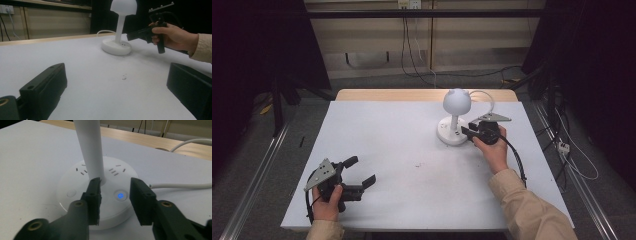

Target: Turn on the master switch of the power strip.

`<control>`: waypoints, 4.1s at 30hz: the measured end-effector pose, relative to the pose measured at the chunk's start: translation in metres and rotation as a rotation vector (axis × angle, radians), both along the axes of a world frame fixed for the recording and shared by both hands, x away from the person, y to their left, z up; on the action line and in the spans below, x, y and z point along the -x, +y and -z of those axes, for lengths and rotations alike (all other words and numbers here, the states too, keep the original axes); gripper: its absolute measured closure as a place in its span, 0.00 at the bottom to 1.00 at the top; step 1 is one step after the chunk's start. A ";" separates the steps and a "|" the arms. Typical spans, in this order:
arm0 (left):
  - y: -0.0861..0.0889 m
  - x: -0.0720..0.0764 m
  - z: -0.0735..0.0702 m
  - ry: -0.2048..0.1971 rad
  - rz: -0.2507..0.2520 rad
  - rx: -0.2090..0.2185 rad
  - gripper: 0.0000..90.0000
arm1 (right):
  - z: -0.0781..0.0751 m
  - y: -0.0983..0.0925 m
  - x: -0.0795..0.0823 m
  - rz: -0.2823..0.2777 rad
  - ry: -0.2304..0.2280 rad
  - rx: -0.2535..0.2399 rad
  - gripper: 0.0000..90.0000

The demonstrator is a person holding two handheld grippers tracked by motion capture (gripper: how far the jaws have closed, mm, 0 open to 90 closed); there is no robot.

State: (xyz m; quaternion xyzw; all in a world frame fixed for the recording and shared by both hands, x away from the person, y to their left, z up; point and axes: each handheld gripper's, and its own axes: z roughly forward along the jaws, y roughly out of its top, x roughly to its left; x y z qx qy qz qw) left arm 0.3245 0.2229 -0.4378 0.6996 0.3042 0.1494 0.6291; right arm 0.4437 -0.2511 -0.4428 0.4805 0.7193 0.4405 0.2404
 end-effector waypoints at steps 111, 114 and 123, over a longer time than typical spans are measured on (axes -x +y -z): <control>0.003 0.003 -0.001 -0.006 -0.010 0.009 0.03 | -0.004 -0.015 0.071 -0.051 0.002 0.015 0.17; 0.003 0.003 -0.002 -0.004 -0.010 0.005 0.03 | -0.004 -0.016 0.074 -0.053 0.001 0.020 0.17; 0.001 0.003 -0.001 -0.002 -0.008 0.010 0.03 | -0.004 -0.021 0.081 -0.055 0.001 0.012 0.17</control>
